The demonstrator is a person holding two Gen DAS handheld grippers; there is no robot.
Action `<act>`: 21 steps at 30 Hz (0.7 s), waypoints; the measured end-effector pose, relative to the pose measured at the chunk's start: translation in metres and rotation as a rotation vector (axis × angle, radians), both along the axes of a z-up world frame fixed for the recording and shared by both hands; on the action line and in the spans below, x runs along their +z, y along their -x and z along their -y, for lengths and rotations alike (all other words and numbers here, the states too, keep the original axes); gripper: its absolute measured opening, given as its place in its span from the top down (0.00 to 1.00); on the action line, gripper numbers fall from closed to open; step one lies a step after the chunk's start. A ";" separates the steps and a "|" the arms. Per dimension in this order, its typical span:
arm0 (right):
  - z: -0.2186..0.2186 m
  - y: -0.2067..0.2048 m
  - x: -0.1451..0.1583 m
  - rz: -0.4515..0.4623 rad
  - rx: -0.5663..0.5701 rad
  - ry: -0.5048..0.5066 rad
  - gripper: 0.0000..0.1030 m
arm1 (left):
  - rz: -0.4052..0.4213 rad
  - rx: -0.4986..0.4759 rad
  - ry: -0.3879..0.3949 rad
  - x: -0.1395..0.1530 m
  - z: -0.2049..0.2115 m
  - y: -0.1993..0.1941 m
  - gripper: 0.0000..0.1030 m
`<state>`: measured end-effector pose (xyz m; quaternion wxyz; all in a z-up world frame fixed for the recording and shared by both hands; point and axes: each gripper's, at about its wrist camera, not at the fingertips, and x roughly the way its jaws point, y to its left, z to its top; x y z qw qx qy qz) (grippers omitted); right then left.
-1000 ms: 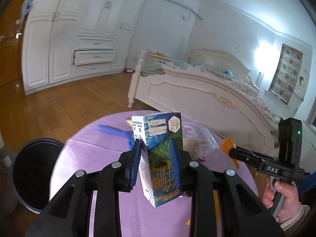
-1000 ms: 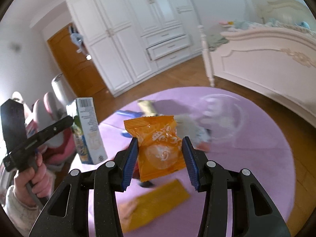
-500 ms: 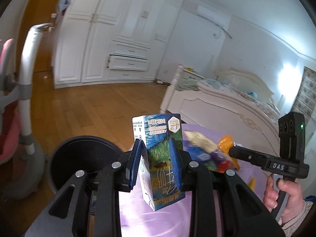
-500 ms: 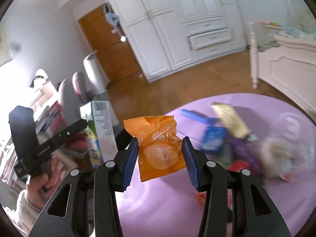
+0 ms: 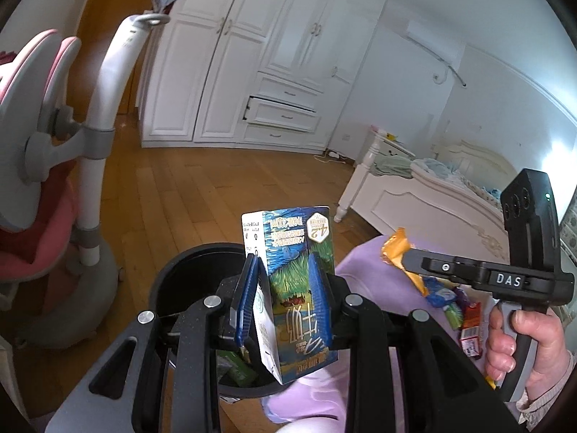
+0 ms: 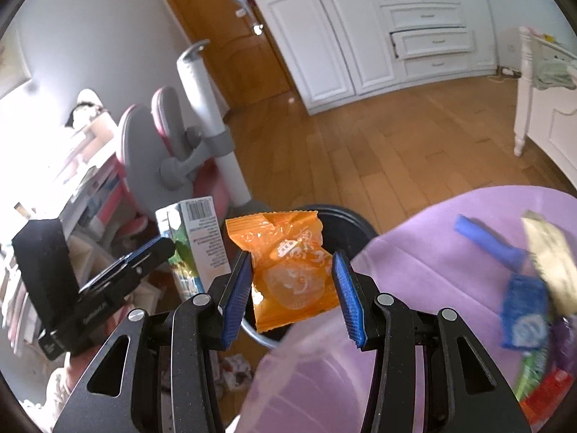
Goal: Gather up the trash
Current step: 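Carry the carton and orange bag over the bin and release both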
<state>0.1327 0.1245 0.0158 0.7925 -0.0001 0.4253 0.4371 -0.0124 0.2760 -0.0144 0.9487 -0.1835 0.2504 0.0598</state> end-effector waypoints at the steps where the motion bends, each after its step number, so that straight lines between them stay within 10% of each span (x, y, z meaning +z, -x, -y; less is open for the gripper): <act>1: -0.006 -0.001 -0.003 -0.003 0.004 0.008 0.55 | -0.003 0.004 0.005 -0.003 -0.004 -0.002 0.72; 18: -0.074 -0.029 -0.041 -0.062 0.026 0.072 0.55 | -0.056 0.050 0.035 -0.029 -0.044 -0.021 0.72; 21: -0.078 -0.033 -0.043 -0.067 0.014 0.080 0.40 | -0.068 0.048 0.023 -0.030 -0.041 -0.025 0.70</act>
